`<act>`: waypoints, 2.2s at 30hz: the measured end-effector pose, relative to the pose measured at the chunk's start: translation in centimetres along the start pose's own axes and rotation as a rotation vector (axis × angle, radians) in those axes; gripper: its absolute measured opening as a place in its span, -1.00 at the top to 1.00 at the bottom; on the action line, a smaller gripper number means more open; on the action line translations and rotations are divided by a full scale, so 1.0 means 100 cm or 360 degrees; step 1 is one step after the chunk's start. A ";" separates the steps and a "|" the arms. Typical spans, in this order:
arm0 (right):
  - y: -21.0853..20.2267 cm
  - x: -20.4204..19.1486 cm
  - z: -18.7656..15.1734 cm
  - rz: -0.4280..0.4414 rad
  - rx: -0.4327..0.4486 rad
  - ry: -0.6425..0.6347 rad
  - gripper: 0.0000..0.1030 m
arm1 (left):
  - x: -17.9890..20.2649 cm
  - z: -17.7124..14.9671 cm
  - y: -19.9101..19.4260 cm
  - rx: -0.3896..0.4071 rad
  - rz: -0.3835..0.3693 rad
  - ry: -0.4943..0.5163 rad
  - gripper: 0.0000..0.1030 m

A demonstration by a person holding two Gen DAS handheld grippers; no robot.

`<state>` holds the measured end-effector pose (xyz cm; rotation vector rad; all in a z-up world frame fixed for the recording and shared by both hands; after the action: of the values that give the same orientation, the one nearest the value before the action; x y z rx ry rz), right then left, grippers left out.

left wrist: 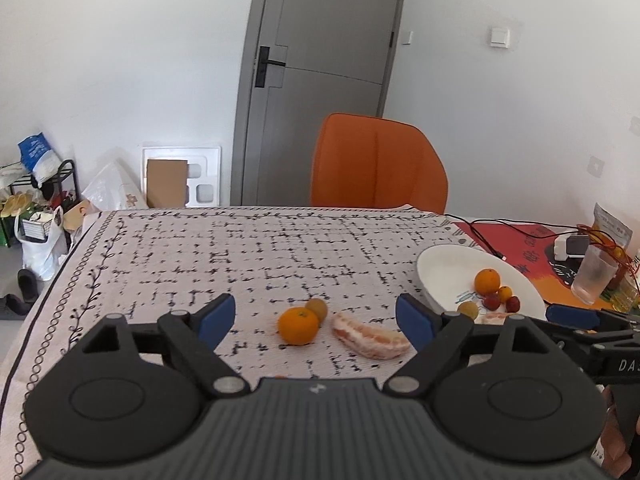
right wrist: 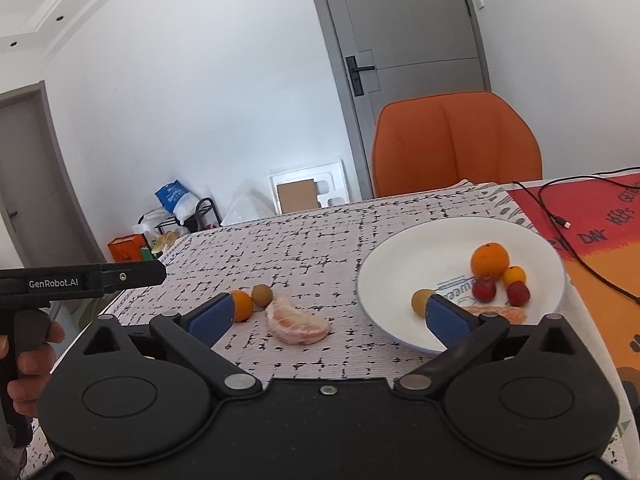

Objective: Organize fruits
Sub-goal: 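Move both grippers back toward the remaining fruits on the cloth, then grasp the small mandarin with the left gripper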

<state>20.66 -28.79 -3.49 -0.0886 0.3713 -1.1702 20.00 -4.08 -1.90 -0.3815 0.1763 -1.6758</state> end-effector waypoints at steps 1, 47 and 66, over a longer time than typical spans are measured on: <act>0.002 -0.001 0.000 0.0001 -0.0005 -0.0005 -1.00 | -0.003 -0.001 0.000 -0.0008 0.0007 -0.0006 -0.67; 0.059 -0.027 -0.033 0.0028 -0.0218 -0.0139 -1.00 | -0.034 -0.060 0.044 -0.0206 0.0035 0.0013 -0.06; 0.078 -0.035 -0.034 0.0076 -0.0247 -0.0184 -0.89 | -0.049 -0.066 0.047 -0.0253 0.0042 -0.0061 0.57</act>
<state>25.27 -22.11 -7.83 -0.2802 0.3597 -1.0826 22.51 -0.65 -10.35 -0.5284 0.2860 -1.6320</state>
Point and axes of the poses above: each gripper's, at about its wrist camera, not at the fingertips, and y roughly the way its jaws point, x to its right, z to its top, the point moved 5 cm from there along y, roughly the way its jaws point, and after that the axes turned 9 degrees about x, right-handed, at the moved point
